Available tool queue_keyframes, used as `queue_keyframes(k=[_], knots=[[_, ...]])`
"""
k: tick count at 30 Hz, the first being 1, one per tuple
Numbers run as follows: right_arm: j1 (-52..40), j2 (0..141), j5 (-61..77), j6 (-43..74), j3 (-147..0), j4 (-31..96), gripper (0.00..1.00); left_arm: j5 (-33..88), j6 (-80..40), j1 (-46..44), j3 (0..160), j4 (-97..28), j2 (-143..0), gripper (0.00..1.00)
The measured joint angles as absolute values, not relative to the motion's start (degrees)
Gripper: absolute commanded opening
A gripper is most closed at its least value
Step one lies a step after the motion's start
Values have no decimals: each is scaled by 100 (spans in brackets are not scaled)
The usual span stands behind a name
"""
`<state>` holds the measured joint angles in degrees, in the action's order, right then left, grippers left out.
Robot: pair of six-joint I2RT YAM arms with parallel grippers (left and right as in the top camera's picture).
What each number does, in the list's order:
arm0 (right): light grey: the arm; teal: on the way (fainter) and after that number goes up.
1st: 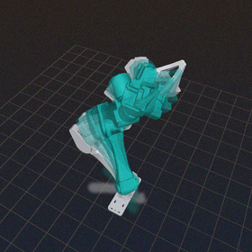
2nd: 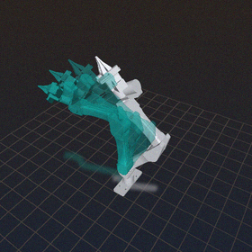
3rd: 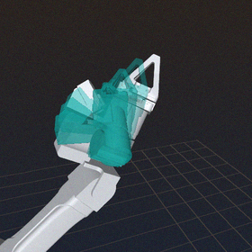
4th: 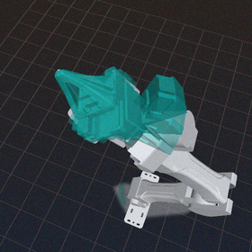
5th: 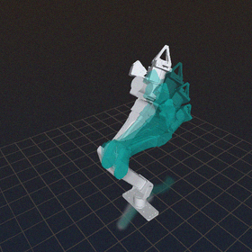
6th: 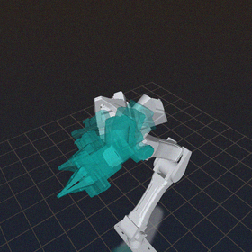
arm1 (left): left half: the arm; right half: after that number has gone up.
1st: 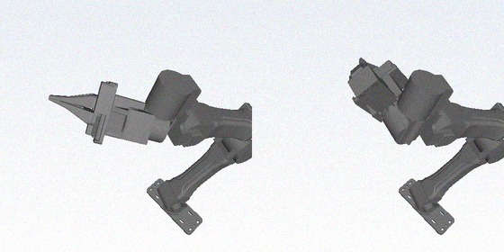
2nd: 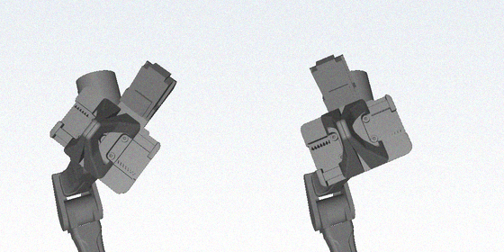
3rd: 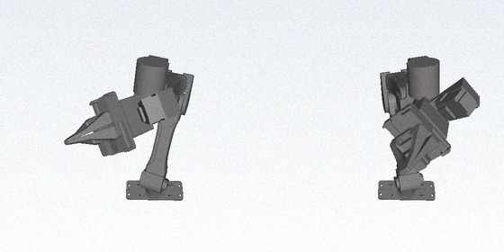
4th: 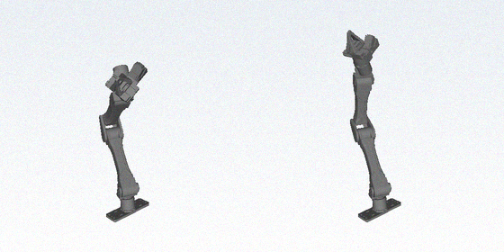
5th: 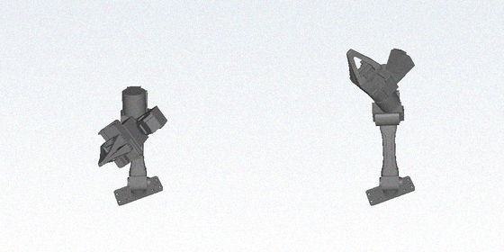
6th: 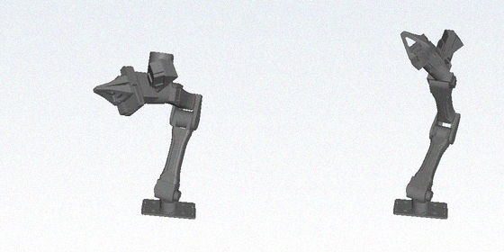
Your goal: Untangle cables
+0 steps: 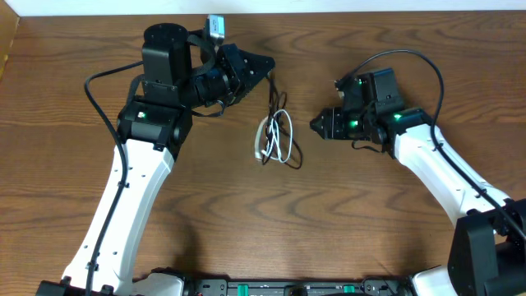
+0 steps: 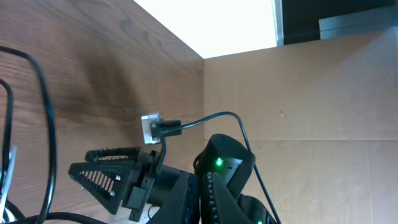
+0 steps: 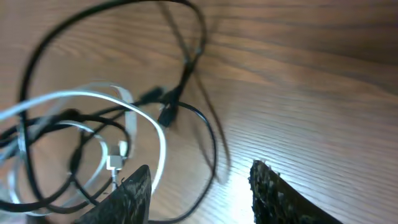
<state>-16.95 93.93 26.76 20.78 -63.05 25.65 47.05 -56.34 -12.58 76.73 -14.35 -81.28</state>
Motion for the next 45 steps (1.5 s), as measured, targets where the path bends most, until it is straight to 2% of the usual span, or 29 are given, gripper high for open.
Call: queue_keyframes(k=[6, 11, 14, 20, 27, 29, 32, 34, 38, 45], knots=[[-1970, 9845, 3092, 2290, -6307, 1852, 44, 4751, -5795, -1258, 7673, -1435, -8128, 8], [-2377, 10473, 3092, 2753, -6307, 1555, 14, 4770, -5870, -1258, 7673, -1435, -8128, 7], [-2440, 10652, 2676, 3020, -6307, 1975, 1, 4770, -5867, -1258, 7673, -1441, -8128, 8], [-2165, 10488, 1678, 3103, -6316, 3201, 1, 4628, -5111, -1258, 7673, -1734, -8128, 7], [-1643, 8941, 1317, 2692, -6318, 4497, 1, 2961, -3540, -1258, 7686, -3865, -8128, 8], [-1643, 8495, 1315, 2587, -6318, 4751, 1, 2506, -3192, -1258, 7684, -4082, -8130, 16], [-1645, 8007, 1321, 2506, -6318, 4895, 1, 2110, -2821, -1258, 7682, -4316, -8132, 45], [-1645, 7708, 1352, 2482, -6320, 4875, 1, 1957, -2624, -1258, 7682, -4377, -8132, 59], [-1645, 7223, 1531, 2484, -6326, 4814, 1, 2038, -2331, -1264, 7682, -4431, -8132, 69], [-1645, 6989, 1997, 2698, -6667, 4825, 1, 3238, -1695, -1568, 7682, -4158, -8132, 70]])
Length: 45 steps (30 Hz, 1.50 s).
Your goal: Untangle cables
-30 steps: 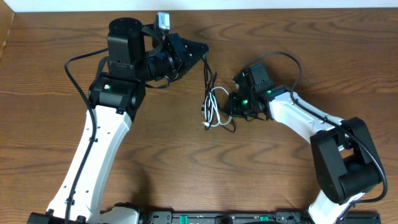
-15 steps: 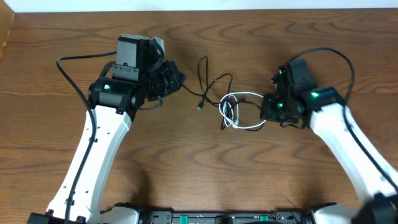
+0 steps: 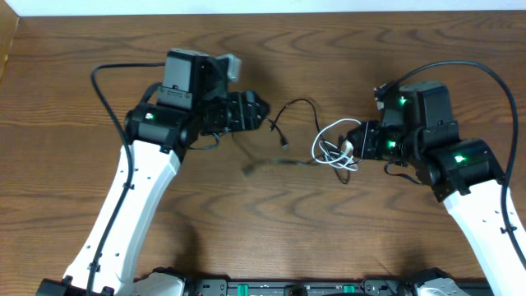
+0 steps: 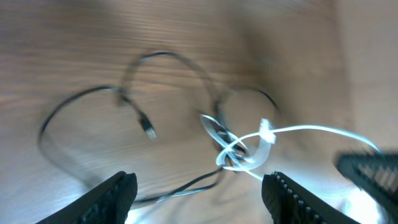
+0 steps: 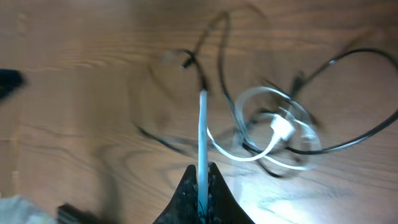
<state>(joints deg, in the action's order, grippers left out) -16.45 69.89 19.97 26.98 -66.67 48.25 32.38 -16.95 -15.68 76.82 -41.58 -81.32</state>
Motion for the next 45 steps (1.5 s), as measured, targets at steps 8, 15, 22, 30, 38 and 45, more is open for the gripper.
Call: queue_keyframes(k=[8, 15, 22, 30, 38, 45], knots=[[-1645, 7000, 2178, 2827, -7603, 5332, 1, 4086, -1253, -1820, 7682, -3951, -8289, 70], [-1645, 7000, 2405, 2821, -8602, 5561, 1, 4512, -1103, -1973, 7679, -3671, -9292, 70], [-1645, 6997, 2696, 2821, -9216, 5533, 1, 4936, -1044, -2296, 7675, -2910, -9638, 78], [-1645, 7000, 2740, 2821, -9220, 5533, 1, 5105, -1046, -2580, 7675, -2936, -9909, 78], [-1645, 7000, 2738, 2818, -9220, 5625, 1, 5113, -1061, -3135, 7675, -2928, -10357, 78], [-1645, 7000, 2738, 2803, -9220, 5690, 1, 4943, -1621, -3452, 7673, -2108, -10724, 78]])
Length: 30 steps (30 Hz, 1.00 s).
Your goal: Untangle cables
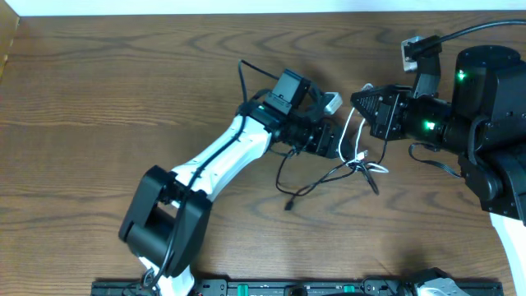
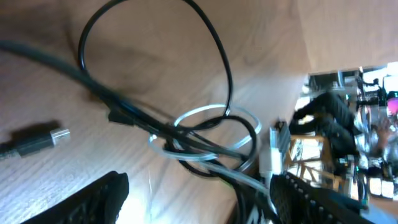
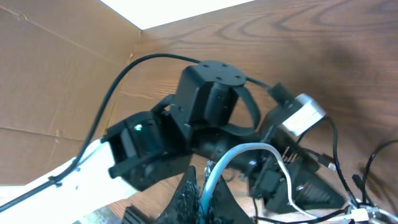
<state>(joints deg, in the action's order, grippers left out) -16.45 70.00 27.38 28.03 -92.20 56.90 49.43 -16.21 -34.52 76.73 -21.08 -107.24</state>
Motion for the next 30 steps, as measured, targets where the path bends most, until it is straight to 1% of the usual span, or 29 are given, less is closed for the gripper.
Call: queue_keyframes(k=[5, 7, 9, 12, 16, 20, 21, 23, 24, 30], knots=[[-1645, 7000, 2720, 2788, -9220, 5791, 1, 4501, -2565, -3640, 7664, -1295, -11043, 77], [-1645, 7000, 2709, 2777, -9220, 5826, 1, 4206, -3074, -3756, 7658, -1037, -11155, 68], [-1645, 7000, 2661, 2768, -9220, 5896, 1, 4005, -3352, -3826, 7658, -947, -11179, 51], [-1645, 7000, 2488, 2757, -9220, 6045, 1, 3778, -3621, -3898, 7660, -823, -11185, 8], [-1579, 7000, 1747, 2875, -9223, 6438, 1, 3562, -3780, -3826, 7658, -888, -11185, 8], [-1203, 7000, 893, 3041, -9223, 6757, 1, 3520, -3800, -3570, 7658, -1190, -11185, 8], [-952, 7000, 410, 3107, -9220, 6879, 1, 3505, -3800, -3422, 7658, -1374, -11185, 7], [-652, 7002, -21, 3164, -9223, 6965, 1, 3485, -3732, -3212, 7658, -1610, -11187, 7], [-344, 7004, -392, 3205, -9223, 7006, 1, 3463, -3649, -3050, 7658, -1785, -11187, 7], [506, 7113, -965, 3186, -9223, 7039, 1, 3420, -3157, -2526, 7655, -2370, -11091, 8]])
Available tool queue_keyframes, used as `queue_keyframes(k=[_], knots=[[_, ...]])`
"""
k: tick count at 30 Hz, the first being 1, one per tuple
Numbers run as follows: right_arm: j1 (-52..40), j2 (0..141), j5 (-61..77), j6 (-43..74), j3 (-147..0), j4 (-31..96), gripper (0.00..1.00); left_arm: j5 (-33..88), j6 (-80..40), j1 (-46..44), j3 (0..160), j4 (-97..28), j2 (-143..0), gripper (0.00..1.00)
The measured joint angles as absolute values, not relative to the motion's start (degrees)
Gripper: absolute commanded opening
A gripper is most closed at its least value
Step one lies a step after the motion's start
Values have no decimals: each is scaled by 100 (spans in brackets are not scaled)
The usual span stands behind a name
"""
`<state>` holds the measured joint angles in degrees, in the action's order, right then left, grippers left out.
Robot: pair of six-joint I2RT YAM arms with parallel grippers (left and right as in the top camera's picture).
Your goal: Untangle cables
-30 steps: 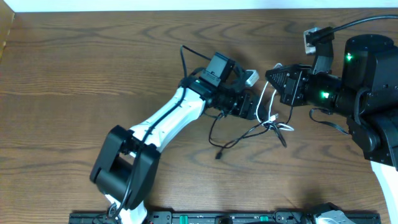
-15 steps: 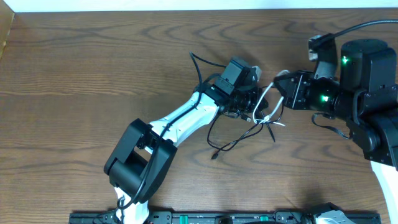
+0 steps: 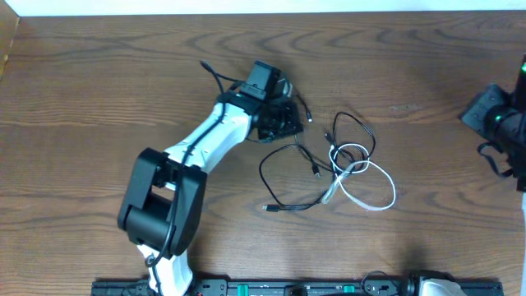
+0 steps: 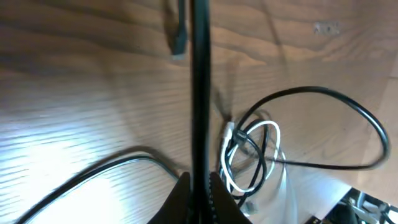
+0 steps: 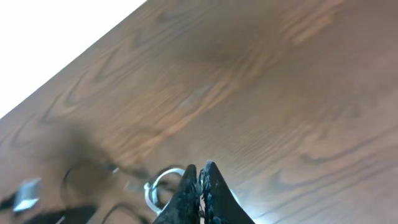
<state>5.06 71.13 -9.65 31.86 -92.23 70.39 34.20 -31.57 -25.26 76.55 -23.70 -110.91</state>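
My left gripper (image 3: pixel 288 115) is shut on a black cable (image 3: pixel 283 173), which runs straight up from the jaws in the left wrist view (image 4: pixel 199 74). One end trails back left past the wrist; the rest loops over the table in front. A white cable (image 3: pixel 366 182) lies to the right in a loop, crossed by a small black loop (image 3: pixel 355 131); both also show beyond the left gripper (image 4: pixel 199 186) as the white cable (image 4: pixel 249 152). My right gripper (image 3: pixel 465 113) is at the far right edge, shut (image 5: pixel 200 177), nothing seen between its fingers.
The brown wooden table (image 3: pixel 99 99) carries only the cables. Its back edge (image 3: pixel 345 11) meets a white strip. A black USB plug (image 4: pixel 179 43) lies on the wood ahead of the left gripper.
My right gripper let go of the white cable and is now at the far right edge, shut. The white cable lies on the table. My left gripper, then open, is shut on the black cable, further left.
The tangle lay mid-table, my right gripper open beside it. Then the right gripper was shut on the white cable, the bundle nearer it, the left open. Later both grippers met right of centre. Now the cables lie spread out, the left holding the black one.
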Motion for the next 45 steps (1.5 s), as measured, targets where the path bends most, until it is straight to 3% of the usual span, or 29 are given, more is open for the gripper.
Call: queue_keyframes(k=[3, 15, 19, 22, 27, 28, 45], knots=[[733, 7277, -1009, 3111, -9225, 7057, 2, 3413, -2958, -2344, 7653, -2493, -10803, 7], [440, 8807, 1686, 1000, -9231, 7325, 50, 3415, -2652, -2078, 7653, -2810, -9557, 8], [128, 9343, 2110, 705, -9231, 7393, 55, 3411, -2650, -2071, 7653, -2832, -9557, 13], [-104, 9640, 2204, 646, -9231, 7393, 56, 3308, -2672, -2043, 7653, -3006, -9557, 16], [-495, 10237, 2274, 624, -9231, 7387, 54, 2978, -2814, -1883, 7653, -3450, -9557, 45], [-558, 10368, 2272, 628, -9231, 7373, 53, 2936, -2845, -1857, 7653, -3503, -9557, 47], [-1356, 11684, 2001, 941, -9231, 7030, 38, 2777, -2871, -1811, 7653, -3750, -9557, 47]])
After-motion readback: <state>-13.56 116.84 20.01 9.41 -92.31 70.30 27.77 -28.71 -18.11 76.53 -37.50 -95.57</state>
